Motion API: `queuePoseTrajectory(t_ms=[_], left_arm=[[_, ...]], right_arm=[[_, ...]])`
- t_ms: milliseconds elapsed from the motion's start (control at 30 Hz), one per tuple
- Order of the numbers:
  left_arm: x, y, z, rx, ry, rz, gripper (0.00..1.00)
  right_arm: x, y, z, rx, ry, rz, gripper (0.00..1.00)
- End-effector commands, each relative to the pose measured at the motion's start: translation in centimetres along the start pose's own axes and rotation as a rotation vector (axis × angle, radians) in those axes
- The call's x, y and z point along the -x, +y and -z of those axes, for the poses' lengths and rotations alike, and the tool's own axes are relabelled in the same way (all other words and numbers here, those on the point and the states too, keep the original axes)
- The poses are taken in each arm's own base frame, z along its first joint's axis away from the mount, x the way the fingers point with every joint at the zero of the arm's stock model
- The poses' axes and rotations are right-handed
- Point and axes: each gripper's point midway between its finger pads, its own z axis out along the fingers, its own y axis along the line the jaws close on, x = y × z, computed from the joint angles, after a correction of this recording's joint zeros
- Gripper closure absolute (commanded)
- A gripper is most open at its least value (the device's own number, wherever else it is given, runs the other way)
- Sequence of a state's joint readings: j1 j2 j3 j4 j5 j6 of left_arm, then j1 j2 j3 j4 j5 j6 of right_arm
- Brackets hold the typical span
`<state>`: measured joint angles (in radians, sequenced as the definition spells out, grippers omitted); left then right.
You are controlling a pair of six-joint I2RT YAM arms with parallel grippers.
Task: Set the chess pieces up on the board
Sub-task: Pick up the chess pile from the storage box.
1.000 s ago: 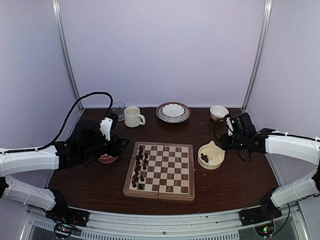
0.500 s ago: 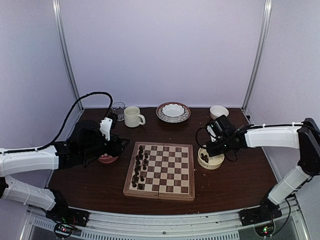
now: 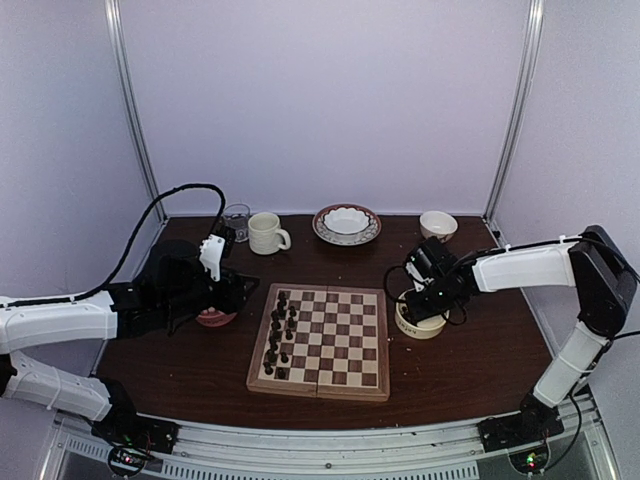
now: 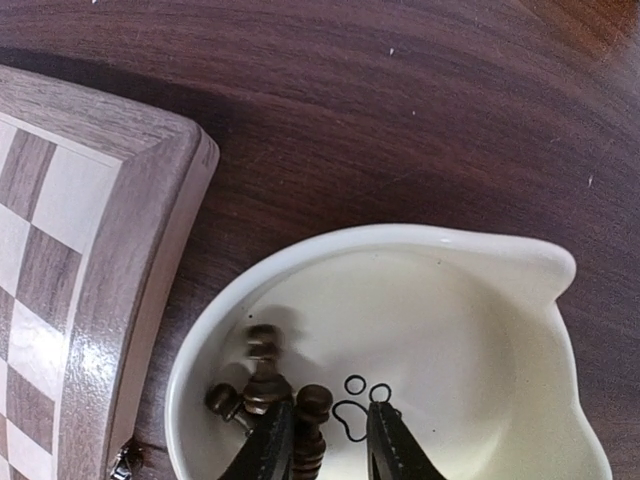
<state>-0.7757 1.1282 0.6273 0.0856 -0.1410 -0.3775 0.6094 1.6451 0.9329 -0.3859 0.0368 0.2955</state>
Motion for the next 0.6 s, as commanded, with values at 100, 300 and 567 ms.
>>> queuePoseTrajectory(t_ms=[100, 300, 567], left_arm=[[1.8, -0.3, 0.2, -0.01, -0.044, 0.01, 0.41], [1.8, -0.3, 0.2, -0.013, -0.043, 0.009, 0.41], [2.0, -0.5, 0.4, -0.02, -0.05, 0.013, 0.41]], right_arm=[[-0.1, 0.4, -0.8, -0.004, 0.039, -0.004, 0.71], [-0.5, 0.5, -1.6, -0.01, 0.07, -0.006, 0.72], [1.3, 0.4, 1.3, 0.021, -0.063, -0.015, 0.87]])
